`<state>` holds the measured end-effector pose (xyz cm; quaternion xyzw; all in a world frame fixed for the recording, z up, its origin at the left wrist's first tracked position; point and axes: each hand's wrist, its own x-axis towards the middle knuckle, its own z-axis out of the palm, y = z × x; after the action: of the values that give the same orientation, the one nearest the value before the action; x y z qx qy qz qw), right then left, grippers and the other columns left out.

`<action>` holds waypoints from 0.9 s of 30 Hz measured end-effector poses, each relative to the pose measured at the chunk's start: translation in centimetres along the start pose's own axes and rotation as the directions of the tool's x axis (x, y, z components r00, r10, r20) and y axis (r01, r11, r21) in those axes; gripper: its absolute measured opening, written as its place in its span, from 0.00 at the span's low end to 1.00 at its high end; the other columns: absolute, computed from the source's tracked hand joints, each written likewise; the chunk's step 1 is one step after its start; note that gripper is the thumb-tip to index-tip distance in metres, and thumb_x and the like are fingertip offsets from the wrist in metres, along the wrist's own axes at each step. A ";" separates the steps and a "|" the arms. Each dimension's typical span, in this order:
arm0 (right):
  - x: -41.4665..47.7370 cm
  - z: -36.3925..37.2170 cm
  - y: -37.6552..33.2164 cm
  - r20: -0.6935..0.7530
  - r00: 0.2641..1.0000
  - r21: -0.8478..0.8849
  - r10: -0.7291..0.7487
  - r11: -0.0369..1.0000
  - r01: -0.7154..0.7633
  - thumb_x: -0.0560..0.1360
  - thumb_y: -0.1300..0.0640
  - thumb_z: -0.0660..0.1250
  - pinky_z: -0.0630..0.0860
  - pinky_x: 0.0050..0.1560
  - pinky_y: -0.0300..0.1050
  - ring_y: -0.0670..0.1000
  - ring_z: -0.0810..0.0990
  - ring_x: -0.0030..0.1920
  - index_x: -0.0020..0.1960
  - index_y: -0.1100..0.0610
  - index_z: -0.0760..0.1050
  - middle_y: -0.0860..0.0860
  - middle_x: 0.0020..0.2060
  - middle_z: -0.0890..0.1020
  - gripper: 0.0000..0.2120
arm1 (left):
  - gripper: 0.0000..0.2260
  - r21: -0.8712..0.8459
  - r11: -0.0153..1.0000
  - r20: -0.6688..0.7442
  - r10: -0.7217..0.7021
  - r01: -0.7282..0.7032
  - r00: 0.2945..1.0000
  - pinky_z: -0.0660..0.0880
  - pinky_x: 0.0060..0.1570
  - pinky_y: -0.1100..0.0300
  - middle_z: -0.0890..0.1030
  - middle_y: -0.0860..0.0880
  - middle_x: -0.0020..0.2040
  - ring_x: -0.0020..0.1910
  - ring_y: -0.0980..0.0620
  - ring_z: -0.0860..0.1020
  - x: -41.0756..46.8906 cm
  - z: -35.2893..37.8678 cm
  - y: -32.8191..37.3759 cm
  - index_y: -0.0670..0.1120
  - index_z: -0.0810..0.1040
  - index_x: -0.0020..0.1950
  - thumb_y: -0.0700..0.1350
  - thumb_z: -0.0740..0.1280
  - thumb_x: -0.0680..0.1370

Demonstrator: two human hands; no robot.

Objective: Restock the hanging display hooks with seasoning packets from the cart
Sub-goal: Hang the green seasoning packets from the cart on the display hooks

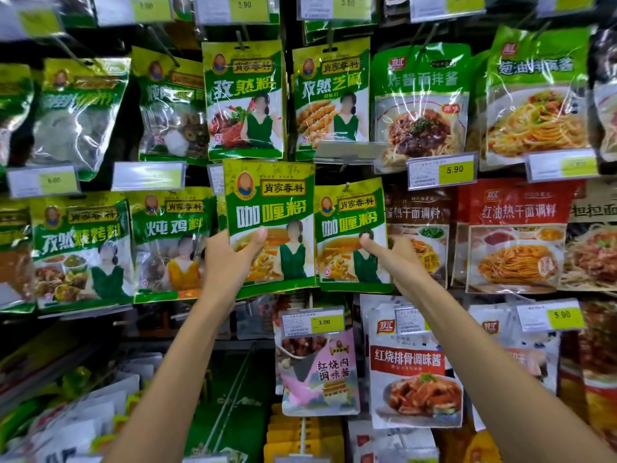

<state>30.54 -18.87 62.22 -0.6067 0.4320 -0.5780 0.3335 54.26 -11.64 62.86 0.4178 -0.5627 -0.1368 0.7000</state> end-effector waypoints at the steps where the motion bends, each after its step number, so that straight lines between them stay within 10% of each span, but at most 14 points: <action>1: -0.6 -0.2 0.5 -0.080 0.995 -0.059 -0.053 0.997 0.048 0.76 0.51 0.69 0.73 0.43 0.40 0.50 0.79 0.48 0.57 0.61 0.75 0.52 0.48 0.81 0.16 | 0.01 -0.011 1.000 -0.001 -0.001 0.001 1.000 0.79 0.47 0.49 0.84 0.52 0.41 0.44 0.49 0.82 -0.2 0.0 0.0 0.54 0.79 0.43 0.49 0.71 0.74; 5: -2.8 -0.8 1.2 -0.378 0.879 -0.233 -0.292 0.948 0.215 0.77 0.56 0.67 0.70 0.42 0.33 0.48 0.77 0.48 0.54 0.56 0.72 0.50 0.47 0.78 0.08 | 0.05 -0.069 0.994 0.021 -0.080 0.081 0.997 0.80 0.41 0.48 0.84 0.49 0.43 0.43 0.42 0.80 -1.0 1.0 0.1 0.53 0.80 0.47 0.51 0.71 0.73; 10: -4.1 0.6 -1.3 -0.100 0.967 0.047 -0.236 0.969 0.242 0.78 0.49 0.64 0.75 0.53 0.38 0.47 0.79 0.52 0.52 0.50 0.75 0.48 0.50 0.81 0.07 | 0.12 -0.130 0.972 0.107 -0.184 0.197 0.977 0.75 0.54 0.35 0.82 0.34 0.49 0.48 0.35 0.80 -2.3 3.7 0.6 0.44 0.77 0.45 0.52 0.72 0.71; 16: -4.1 1.7 -2.4 0.019 0.976 0.147 -0.215 0.967 0.210 0.78 0.49 0.64 0.70 0.47 0.49 0.59 0.72 0.40 0.46 0.73 0.72 0.62 0.36 0.71 0.24 | 0.08 -0.111 0.971 0.213 -0.184 0.211 0.959 0.77 0.54 0.42 0.84 0.44 0.45 0.49 0.42 0.82 -3.0 6.3 1.0 0.48 0.77 0.43 0.51 0.71 0.73; 21: -3.9 0.9 -1.8 -0.008 0.984 0.140 -0.176 0.974 0.176 0.80 0.54 0.63 0.74 0.60 0.60 0.67 0.76 0.44 0.38 0.65 0.74 0.67 0.39 0.76 0.17 | 0.10 0.289 0.927 0.001 0.249 -0.239 0.968 0.71 0.39 0.71 0.80 0.50 0.48 0.42 0.56 0.78 -0.6 4.8 1.4 0.45 0.77 0.53 0.50 0.64 0.79; 27: -2.6 0.0 -1.4 -0.096 0.980 0.094 -0.172 0.979 0.181 0.79 0.54 0.64 0.72 0.59 0.64 0.61 0.77 0.41 0.37 0.65 0.76 0.63 0.38 0.81 0.17 | 0.12 0.791 0.381 -0.031 0.806 -0.478 0.591 0.71 0.55 0.55 0.78 0.39 0.56 0.56 0.41 0.75 5.1 2.6 2.4 0.38 0.75 0.61 0.41 0.60 0.81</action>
<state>30.88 -15.94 62.45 -0.5988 0.3604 -0.6527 0.2924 52.92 -14.64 68.08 0.4110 -0.5237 0.4761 0.5747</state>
